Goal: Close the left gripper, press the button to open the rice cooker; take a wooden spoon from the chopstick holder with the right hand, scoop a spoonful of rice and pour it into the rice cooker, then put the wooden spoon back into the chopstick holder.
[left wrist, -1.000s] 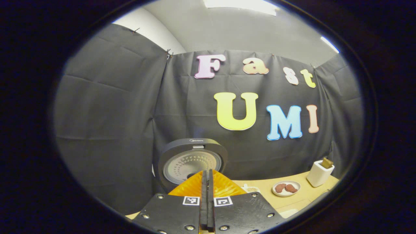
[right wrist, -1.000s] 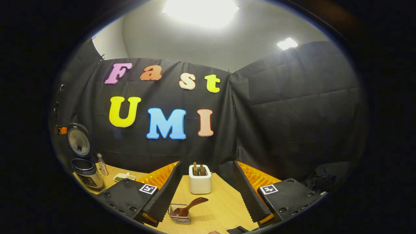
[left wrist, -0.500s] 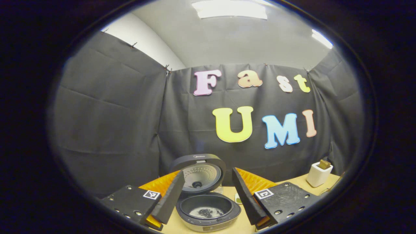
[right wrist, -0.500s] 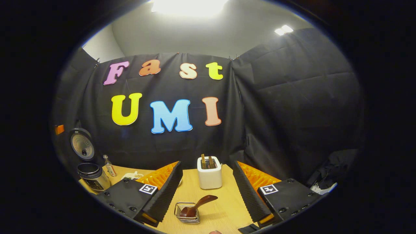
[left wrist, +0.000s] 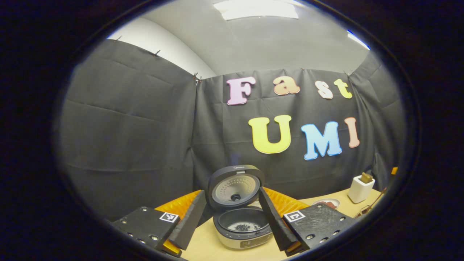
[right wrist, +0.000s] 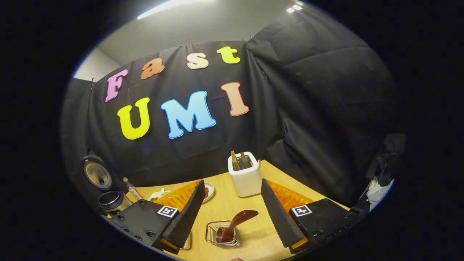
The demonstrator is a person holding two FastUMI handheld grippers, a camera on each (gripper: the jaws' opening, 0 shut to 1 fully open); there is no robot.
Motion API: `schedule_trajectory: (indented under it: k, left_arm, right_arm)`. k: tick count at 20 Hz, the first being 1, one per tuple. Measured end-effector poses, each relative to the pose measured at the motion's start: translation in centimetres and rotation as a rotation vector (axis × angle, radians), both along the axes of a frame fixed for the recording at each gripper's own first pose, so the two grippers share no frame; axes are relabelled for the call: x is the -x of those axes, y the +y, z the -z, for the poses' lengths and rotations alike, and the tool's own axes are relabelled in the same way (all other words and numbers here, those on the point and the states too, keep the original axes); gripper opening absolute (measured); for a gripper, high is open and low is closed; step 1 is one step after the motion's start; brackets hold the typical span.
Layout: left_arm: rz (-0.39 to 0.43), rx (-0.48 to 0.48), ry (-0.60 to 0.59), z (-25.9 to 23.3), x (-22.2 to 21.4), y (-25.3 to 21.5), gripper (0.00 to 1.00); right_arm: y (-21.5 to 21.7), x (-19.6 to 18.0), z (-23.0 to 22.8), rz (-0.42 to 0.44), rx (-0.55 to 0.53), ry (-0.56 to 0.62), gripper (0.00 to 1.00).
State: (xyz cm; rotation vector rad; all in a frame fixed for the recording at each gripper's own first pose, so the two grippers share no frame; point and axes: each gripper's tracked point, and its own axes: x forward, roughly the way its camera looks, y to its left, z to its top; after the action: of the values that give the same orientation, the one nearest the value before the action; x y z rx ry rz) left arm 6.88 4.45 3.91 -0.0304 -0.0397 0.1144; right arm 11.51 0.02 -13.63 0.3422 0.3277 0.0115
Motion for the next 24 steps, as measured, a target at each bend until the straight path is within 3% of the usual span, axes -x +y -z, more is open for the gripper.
schedule_trajectory:
  k: [2, 3, 4, 18, 21, 24]
  left_arm:
    - [-0.021, -0.009, 0.003, 0.0, 0.7, 0.6, 0.89]
    - [-0.032, -0.013, 0.005, 0.0, 1.1, 0.9, 0.89]
    - [-0.041, -0.014, 0.004, -0.1, 1.4, 1.1, 0.9]
    - [-0.12, -0.026, 0.043, 1.1, 5.1, 4.5, 0.88]
    - [-0.133, -0.027, 0.043, 1.1, 5.4, 5.1, 0.88]
    - [-0.14, -0.03, 0.048, 1.1, 5.5, 5.5, 0.89]
  right_arm:
    - [0.5, -0.4, 1.8, -0.006, -0.057, 0.049, 0.98]
    - [0.8, -0.4, 2.6, -0.008, -0.079, 0.07, 0.93]
    - [0.9, -0.5, 3.3, -0.008, -0.094, 0.086, 0.98]
    - [2.5, -0.6, 11.8, -0.01, -0.176, 0.289, 0.98]
    - [3.7, -0.3, 13.1, -0.022, -0.215, 0.327, 0.96]
    - [4.6, 0.4, 14.0, -0.035, -0.241, 0.352, 0.84]
